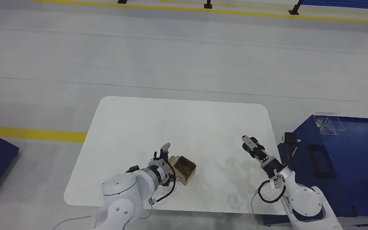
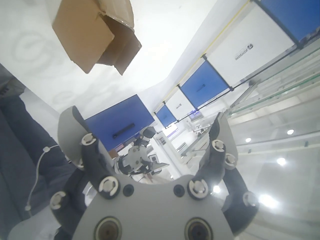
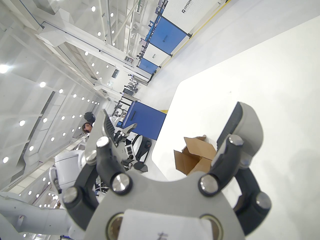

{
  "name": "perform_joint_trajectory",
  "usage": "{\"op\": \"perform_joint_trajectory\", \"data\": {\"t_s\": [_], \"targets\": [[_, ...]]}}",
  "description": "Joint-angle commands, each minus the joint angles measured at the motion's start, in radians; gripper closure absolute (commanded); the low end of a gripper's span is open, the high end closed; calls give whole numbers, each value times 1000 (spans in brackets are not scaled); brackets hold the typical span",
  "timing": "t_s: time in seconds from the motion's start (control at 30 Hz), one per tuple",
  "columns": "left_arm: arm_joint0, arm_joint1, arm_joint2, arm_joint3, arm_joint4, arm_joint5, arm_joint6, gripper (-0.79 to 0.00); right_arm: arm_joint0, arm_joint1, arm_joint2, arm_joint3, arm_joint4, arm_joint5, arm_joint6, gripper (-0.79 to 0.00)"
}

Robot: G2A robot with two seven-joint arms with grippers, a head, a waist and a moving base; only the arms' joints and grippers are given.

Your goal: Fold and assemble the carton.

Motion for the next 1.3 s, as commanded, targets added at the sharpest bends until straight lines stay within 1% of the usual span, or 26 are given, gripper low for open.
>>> {"op": "perform_joint_trajectory", "data": {"t_s": [0.0, 0.33, 0.37, 0.4, 0.43, 0.47, 0.5, 0.57, 0.6, 0.67, 0.73, 0.8, 0.87, 0.93, 1.07, 1.27], "targets": [[-2, -1, 9, 0, -5, -10, 61, -785, 0, 0, 0, 0, 0, 0, 0, -785], [-2, -1, 9, 0, -5, -10, 61, -785, 0, 0, 0, 0, 0, 0, 0, -785], [-3, 1, 5, 0, 21, -11, 74, -785, 0, 0, 0, 0, 0, 0, 0, -785], [0, 5, 5, -13, 106, -10, 106, -785, 4, 1, -14, -9, -38, 6, 16, -785], [10, 10, 23, -37, 212, 0, 149, -785, 16, 1, -34, -15, -96, 22, 26, -785], [18, 15, 53, -56, 305, 36, 177, -785, 34, 0, -60, -12, -167, 69, 31, -785], [21, 21, 80, -61, 392, 81, 180, -785, 58, -2, -92, -17, -248, 129, 24, -785], [25, 36, 120, -27, 560, 152, 108, -785, 103, -10, -166, -24, -380, 223, -13, -785], [27, 44, 137, -2, 644, 187, 73, -785, 126, -13, -205, -21, -470, 277, -22, -785], [34, 58, 191, 41, 743, 187, 73, -785, 176, -21, -286, -13, -592, 362, -9, -785], [36, 73, 253, 84, 798, 187, 68, -785, 230, -30, -353, 10, -677, 420, 23, -785], [33, 87, 298, 120, 822, 187, 53, -785, 284, -39, -421, 44, -773, 460, 67, -785], [24, 99, 342, 141, 834, 187, 32, -785, 330, -49, -482, 88, -850, 502, 88, -785], [11, 111, 380, 166, 841, 187, 5, -785, 373, -61, -540, 131, -906, 527, 117, -785], [-37, 132, 431, 207, 830, 187, -33, -785, 424, -84, -621, 193, -950, 548, 149, -785], [-138, 139, 521, 285, 768, 187, -26, -785, 442, -104, -678, 243, -951, 515, 172, -785]]}}
